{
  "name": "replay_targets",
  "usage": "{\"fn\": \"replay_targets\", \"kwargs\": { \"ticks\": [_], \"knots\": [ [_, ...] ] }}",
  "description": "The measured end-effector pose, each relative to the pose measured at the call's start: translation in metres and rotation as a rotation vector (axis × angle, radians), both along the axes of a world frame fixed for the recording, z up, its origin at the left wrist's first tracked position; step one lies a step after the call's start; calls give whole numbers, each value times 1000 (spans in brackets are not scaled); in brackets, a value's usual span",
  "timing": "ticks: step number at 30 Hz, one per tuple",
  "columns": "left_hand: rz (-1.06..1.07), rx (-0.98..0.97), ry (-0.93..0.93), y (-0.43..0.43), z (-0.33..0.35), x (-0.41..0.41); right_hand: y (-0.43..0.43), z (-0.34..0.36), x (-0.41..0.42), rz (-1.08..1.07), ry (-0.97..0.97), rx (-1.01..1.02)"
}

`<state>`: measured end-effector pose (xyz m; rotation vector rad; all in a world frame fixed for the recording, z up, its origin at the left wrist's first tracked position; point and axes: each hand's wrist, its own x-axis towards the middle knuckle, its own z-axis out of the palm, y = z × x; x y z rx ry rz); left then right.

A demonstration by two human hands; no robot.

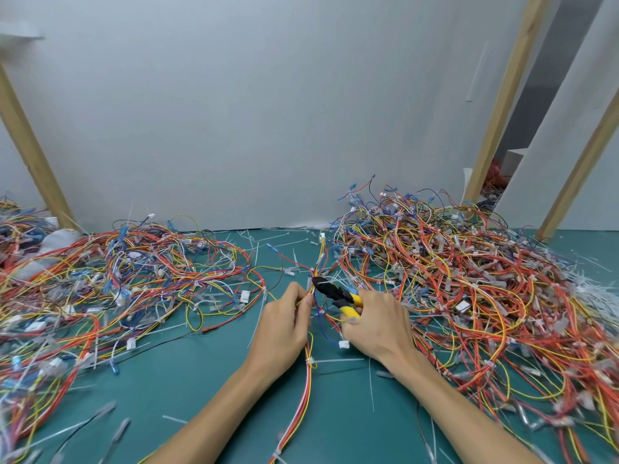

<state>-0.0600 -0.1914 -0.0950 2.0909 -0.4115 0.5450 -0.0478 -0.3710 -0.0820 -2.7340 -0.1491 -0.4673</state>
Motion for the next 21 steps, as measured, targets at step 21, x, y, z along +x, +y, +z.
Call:
{"fn": "replay_targets", "kwargs": {
  "ticks": [21],
  "knots": [
    [-7, -19, 20, 0, 4, -3, -2, -3, -1, -8, -25, 57]
  ]
}}
